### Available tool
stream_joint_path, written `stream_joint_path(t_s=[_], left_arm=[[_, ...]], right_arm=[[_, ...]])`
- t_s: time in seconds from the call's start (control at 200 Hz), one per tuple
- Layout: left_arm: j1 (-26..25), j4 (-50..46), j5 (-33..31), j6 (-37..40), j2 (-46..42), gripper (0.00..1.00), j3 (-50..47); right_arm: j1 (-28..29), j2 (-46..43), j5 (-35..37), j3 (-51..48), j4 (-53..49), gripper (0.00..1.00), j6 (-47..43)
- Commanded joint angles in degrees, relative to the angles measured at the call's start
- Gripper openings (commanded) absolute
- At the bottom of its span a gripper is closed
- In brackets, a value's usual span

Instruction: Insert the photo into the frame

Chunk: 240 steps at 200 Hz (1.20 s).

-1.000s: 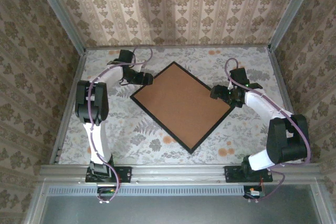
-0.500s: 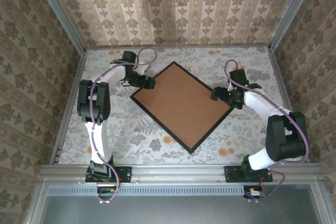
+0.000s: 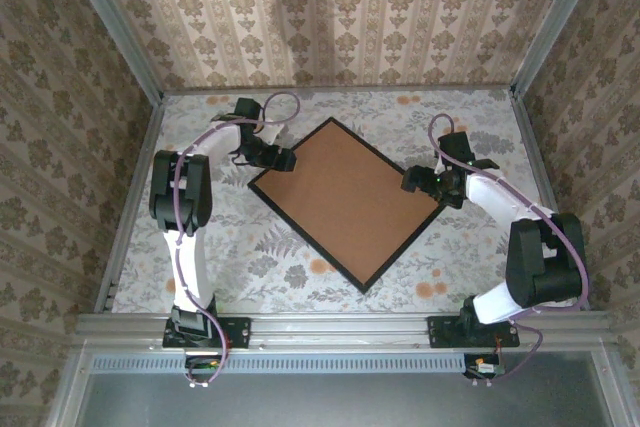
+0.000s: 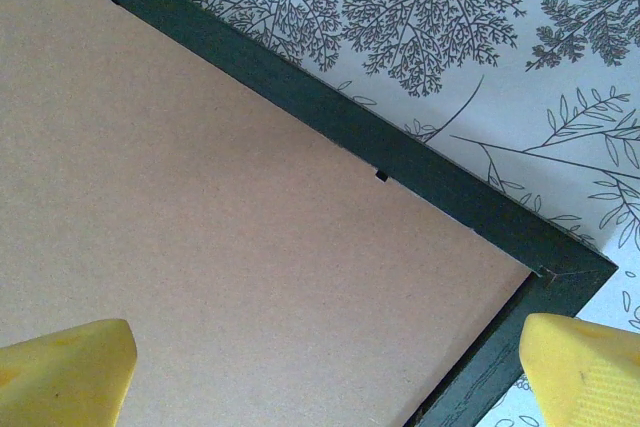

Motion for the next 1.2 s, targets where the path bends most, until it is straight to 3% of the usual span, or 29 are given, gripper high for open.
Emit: stream_joint_path(t_s=[0.0, 1.195], left_arm=[[-0.2, -1.7, 1.2, 1.6, 1.1, 0.77, 1.4], [-1.5, -2.7, 4.1, 1.1, 0.7, 0.76, -0.7]], right_arm=[[-0.5, -0.5, -0.3, -0.7, -1.7, 1.00, -0.7], [-1.3, 2.8, -11.0, -9.6, 5.1, 1.00, 6.2]])
